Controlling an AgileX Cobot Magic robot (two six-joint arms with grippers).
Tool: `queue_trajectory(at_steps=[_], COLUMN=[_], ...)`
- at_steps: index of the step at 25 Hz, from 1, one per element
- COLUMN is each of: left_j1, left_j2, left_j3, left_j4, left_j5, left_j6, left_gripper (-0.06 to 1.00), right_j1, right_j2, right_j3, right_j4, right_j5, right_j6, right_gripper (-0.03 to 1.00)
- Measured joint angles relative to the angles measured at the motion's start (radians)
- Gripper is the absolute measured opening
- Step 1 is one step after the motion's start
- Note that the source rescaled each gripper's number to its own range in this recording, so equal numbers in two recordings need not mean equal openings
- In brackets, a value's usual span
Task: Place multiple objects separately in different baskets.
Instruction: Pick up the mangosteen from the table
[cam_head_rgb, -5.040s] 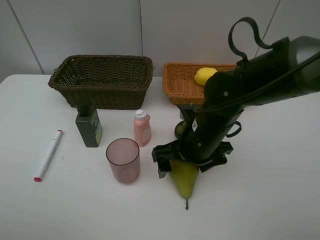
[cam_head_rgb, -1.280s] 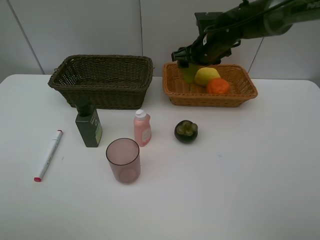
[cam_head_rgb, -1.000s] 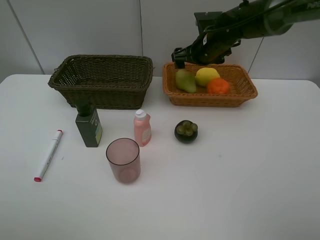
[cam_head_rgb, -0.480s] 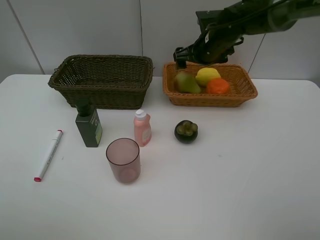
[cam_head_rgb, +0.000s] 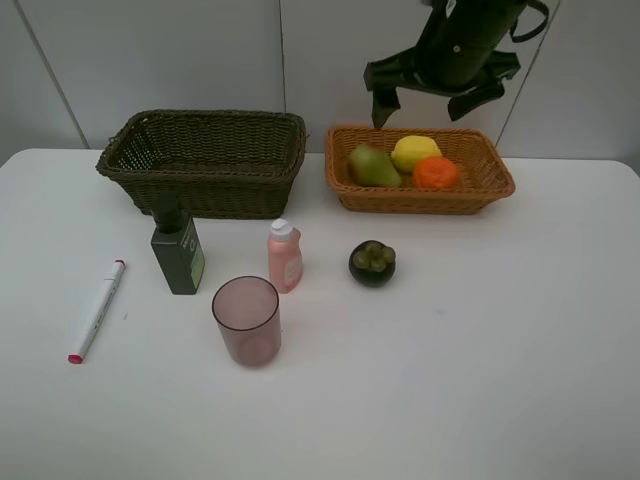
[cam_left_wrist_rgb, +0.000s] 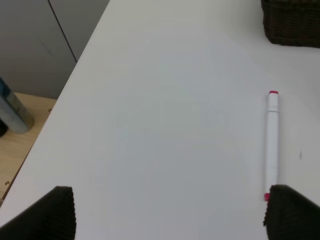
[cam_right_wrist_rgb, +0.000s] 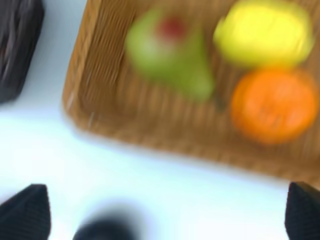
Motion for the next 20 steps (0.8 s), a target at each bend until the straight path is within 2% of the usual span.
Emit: queue_trajectory(at_steps=[4,8,13,20], left_j1=[0.0,0.0,0.0,0.0], left_j2=[0.0,0.0,0.0,0.0], left_j3=[0.0,0.0,0.0,0.0], left_j4=[0.0,0.0,0.0,0.0], left_j5=[0.0,0.0,0.0,0.0], left_j6=[0.0,0.0,0.0,0.0], left_gripper=[1.0,1.0,1.0,1.0], right_j1=[0.035,0.076,0.089,0.089], right_j2=[0.003,0.006,0.021,0.052], right_j3=[0.0,0.018,0.129,0.293], right_j4=[0.121,0.142,0.167,0.173], right_j5=[0.135,0.191,0.114,-0.088], right_j6=[-0.044,-0.046,-0.046,-0.051], right_gripper=[1.0,1.0,1.0,1.0])
